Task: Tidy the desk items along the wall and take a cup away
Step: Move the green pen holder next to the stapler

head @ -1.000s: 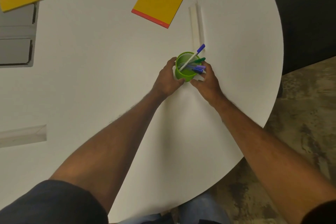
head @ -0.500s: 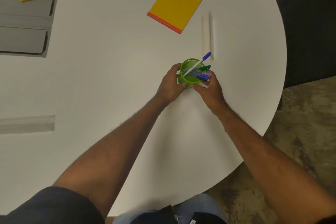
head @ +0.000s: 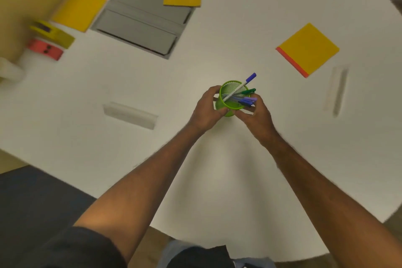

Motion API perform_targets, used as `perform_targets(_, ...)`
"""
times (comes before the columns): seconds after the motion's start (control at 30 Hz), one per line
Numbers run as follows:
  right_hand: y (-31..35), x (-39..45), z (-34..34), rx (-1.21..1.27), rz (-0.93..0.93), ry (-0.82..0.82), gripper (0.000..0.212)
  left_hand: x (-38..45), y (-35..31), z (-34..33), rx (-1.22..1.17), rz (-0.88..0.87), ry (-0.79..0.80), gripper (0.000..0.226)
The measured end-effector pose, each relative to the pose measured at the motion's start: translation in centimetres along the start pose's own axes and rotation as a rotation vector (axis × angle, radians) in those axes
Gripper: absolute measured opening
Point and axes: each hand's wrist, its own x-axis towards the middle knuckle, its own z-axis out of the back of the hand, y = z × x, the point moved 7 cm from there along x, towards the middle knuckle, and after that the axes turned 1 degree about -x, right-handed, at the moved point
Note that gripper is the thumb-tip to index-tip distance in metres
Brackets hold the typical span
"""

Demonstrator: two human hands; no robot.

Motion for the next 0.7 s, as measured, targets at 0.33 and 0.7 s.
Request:
perform_targets(0.33,9.1,6.3,-19.4,-0.085,0.1,0.225,0.063,0.2,5.9,20.6,-0.136,0.06,-0.251,0.063)
perform_targets(0.7,15.4,14.2,-37.5,-0.186,0.203,0.408,0.059,2.6,13.1,36.7,-0.223,0.157,-0.479,0.066)
